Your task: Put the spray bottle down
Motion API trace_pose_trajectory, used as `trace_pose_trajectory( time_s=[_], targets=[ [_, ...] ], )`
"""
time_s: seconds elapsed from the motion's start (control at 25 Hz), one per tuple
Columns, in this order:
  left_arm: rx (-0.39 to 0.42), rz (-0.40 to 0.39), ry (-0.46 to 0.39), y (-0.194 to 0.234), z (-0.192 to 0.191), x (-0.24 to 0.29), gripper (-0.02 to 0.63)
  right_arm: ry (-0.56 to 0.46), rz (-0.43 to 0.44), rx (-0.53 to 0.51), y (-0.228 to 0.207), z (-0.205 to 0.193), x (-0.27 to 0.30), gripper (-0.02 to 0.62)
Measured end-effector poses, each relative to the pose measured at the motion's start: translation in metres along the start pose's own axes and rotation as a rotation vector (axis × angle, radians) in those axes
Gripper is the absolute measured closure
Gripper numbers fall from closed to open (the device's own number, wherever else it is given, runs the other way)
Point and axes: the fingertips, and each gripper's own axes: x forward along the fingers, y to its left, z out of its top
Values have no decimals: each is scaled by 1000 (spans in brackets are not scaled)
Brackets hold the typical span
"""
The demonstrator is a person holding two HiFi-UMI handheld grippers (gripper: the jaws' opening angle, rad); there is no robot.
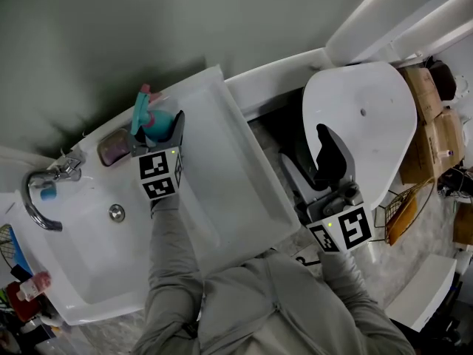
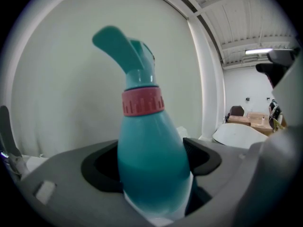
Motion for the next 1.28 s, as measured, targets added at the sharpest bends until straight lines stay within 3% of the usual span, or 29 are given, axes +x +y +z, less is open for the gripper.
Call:
trace_pose_trajectory(
  time_s=[0.56,1.28],
  targets=[
    [26,-2,3,-1,-14,12,172,20,11,-4,1,-7,15,259],
    [45,-21,-62,-7,9,-2,170,-5,12,-15,6,5,5,259]
  ],
)
